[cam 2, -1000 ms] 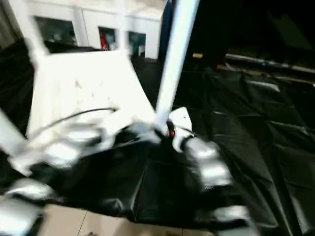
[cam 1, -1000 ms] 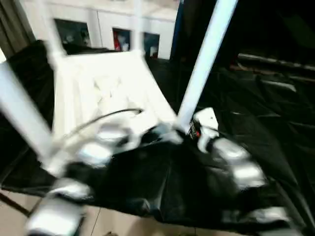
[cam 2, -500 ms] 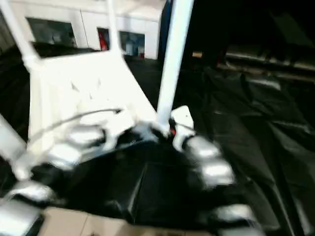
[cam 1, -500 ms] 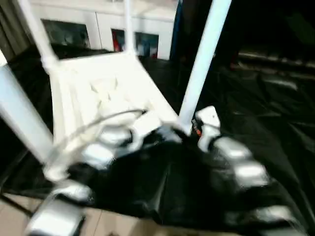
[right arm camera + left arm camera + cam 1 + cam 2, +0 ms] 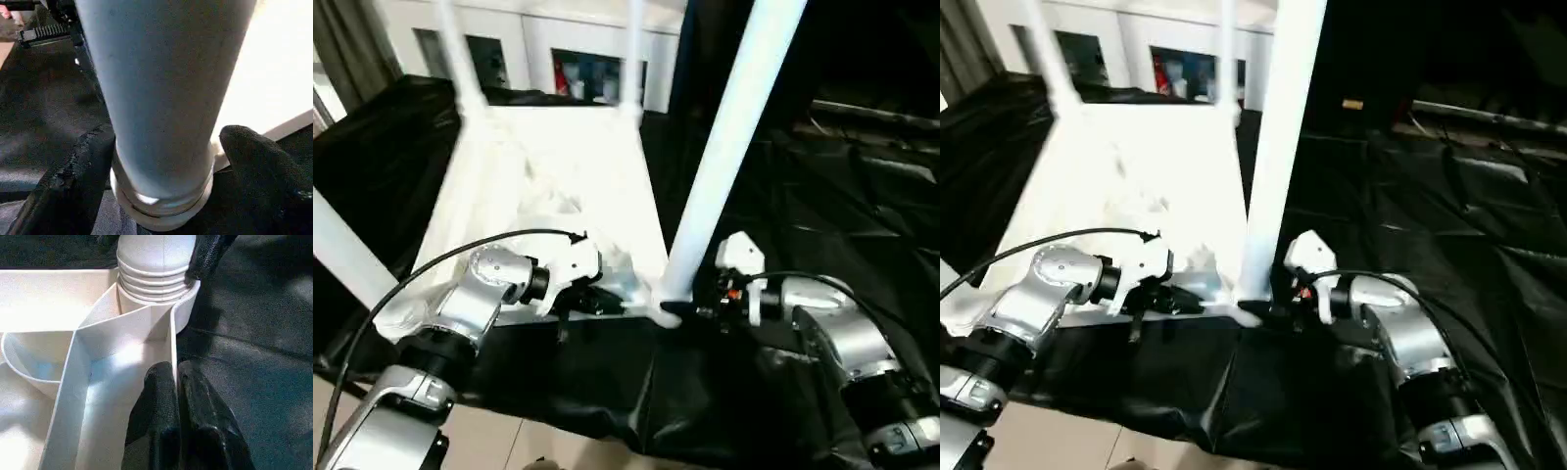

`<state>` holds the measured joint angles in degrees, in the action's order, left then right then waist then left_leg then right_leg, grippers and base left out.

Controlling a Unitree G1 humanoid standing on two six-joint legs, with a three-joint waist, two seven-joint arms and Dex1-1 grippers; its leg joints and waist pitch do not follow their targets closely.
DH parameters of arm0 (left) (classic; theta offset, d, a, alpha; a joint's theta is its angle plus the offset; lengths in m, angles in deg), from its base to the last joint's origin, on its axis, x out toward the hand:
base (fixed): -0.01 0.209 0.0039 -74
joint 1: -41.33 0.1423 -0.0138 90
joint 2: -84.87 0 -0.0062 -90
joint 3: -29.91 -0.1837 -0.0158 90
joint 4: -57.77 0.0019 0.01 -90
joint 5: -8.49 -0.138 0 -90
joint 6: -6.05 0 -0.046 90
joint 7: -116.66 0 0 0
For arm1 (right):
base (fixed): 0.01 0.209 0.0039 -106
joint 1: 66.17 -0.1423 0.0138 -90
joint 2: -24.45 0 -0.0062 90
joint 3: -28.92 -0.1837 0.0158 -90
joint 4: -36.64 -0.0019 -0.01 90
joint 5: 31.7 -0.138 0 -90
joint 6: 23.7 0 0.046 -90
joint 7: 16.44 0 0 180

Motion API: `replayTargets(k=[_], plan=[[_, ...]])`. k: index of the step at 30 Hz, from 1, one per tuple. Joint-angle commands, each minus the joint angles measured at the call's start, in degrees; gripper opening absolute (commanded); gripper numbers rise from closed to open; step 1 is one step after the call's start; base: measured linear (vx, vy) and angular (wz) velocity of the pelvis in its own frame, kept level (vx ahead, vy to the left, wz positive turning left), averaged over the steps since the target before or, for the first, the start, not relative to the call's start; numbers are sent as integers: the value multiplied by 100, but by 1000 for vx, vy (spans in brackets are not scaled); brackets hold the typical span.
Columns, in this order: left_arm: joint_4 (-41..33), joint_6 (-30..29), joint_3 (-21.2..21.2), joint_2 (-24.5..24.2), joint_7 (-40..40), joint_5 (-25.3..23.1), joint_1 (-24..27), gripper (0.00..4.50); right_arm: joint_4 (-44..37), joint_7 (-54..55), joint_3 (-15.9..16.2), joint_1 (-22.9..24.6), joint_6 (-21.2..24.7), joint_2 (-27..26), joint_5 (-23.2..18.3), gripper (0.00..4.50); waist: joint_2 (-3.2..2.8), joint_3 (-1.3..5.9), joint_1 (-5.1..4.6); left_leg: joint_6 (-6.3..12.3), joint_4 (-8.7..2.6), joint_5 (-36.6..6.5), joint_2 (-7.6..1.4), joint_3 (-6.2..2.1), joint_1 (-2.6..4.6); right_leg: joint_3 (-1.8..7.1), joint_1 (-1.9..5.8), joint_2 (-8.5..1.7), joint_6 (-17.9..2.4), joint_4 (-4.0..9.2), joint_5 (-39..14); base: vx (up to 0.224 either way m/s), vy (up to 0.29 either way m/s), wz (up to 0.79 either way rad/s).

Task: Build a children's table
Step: Rotate leg to tighten

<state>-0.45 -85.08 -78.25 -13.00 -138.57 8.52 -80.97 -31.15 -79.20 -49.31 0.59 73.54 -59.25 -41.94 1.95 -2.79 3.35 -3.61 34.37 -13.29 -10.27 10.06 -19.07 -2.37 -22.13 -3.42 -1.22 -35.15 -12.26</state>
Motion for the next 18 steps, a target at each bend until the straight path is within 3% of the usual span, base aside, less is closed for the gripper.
replayTargets(k=[1, 3, 4, 12, 15, 16, 17, 18], plan=[[70, 53, -229, 4, -218, -108, -5, 0, 102, -10, 7, -137, -18, -11, 52, 348, 41, 302, -6, 413, -431, -409, -340, -66, -18, 289, 278, -520, -1680, 312, -92, 0, 0, 0], [81, 61, -210, -4, -191, -107, -13, 0, 114, -42, 18, -150, -14, -27, 49, 341, 14, 305, 0, 410, -427, -333, -340, -67, -12, 289, 268, -518, -1664, 299, -36, 0, 0, 0], [84, 57, -170, -24, -173, -82, -10, 0, 110, -119, 53, -159, 2, -37, 41, 338, 44, 303, -5, 424, -427, -288, -344, -64, -11, 286, 266, -513, -1672, 293, 49, 0, 0, 0], [168, 50, -87, 0, 52, -84, 25, 0, 98, -143, 113, -34, 13, -79, 16, 275, 40, 300, 4, 461, -417, -210, -337, -61, -8, 285, 270, -517, -1682, 284, 106, 0, 0, 0], [428, -126, 40, 234, 771, -218, -72, 0, 124, 519, -43, 170, 40, -338, 89, 269, -17, 269, 3, 333, -444, -474, -343, -68, 4, 288, 249, -514, -1640, 335, -195, 0, 0, 0], [428, -126, 40, 234, 771, -218, -72, 0, 124, 519, -43, 170, 40, -338, 89, 268, -4, 256, 3, 232, -463, -660, -338, -75, 13, 288, 245, -519, -1573, 378, -545, 0, 0, 0], [562, -264, 98, 475, 1143, -236, -147, 0, 245, 1237, -187, 272, 89, -631, 198, 268, -60, 261, 9, 168, -465, -751, -332, -82, 20, 295, 251, -527, -1546, 390, -691, 0, 0, 0], [647, -355, 121, 656, 1398, -253, -205, 0, 311, 1678, -291, 324, 177, -838, 219, 267, -58, 241, -15, 52, -485, -915, -333, -75, 27, 301, 229, -515, -1472, 440, -949, 0, 0, 0]])
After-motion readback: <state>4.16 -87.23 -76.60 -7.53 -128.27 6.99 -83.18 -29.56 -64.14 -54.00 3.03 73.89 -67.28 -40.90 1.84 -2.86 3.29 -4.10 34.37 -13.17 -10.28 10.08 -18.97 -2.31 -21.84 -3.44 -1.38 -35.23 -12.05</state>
